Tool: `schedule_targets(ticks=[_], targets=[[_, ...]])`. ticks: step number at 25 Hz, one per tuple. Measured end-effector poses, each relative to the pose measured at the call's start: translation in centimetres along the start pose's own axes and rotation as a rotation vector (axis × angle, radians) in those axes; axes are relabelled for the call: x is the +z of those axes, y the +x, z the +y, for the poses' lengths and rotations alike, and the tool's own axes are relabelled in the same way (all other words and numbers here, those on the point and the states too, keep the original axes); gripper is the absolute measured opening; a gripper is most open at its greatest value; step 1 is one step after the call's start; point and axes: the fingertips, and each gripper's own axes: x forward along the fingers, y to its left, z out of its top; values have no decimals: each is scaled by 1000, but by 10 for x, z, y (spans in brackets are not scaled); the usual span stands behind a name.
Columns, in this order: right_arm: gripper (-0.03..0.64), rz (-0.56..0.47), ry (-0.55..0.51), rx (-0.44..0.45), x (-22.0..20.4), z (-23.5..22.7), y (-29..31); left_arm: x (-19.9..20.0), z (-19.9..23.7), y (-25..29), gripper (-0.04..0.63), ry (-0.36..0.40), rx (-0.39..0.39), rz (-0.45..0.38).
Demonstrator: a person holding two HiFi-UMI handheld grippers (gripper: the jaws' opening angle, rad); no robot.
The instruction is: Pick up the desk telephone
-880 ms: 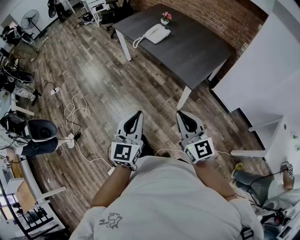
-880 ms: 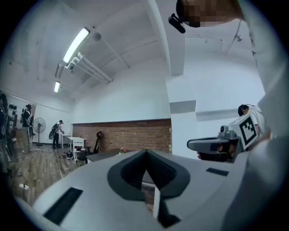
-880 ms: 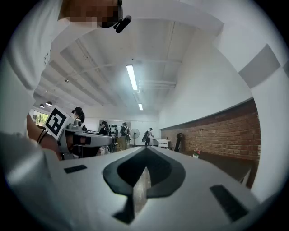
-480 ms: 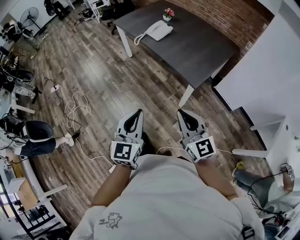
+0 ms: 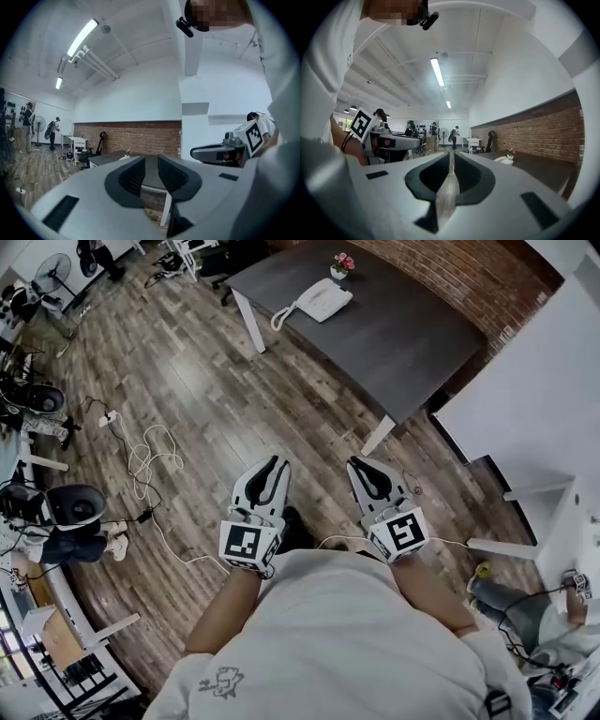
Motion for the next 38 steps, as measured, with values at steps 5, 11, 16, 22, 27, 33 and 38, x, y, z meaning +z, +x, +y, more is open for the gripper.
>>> schedule_targets(ticks=[5,11,16,22,27,33,38], targets=[[142,14,-2,-7,-1,-9,51,1,40,25,208,-13,-43,1],[196,15,-3,-31,14,-7,113,13,98,46,272,-41,-95,-12],[219,26,-20,-59,19,-3,155,17,142,60,285,-83,-123,-26],[225,37,-5,-59,16,3,189,18,177,64,293,-85,-126,-27],[225,29,10,-40,18,0,214,19,200,68,296,-75,-101,-21],[225,28,25,21,14,-6,254,17,226,83,302,-73,-58,-11],[225,23,47,63,7,-30,292,15,248,111,305,-72,-16,0]])
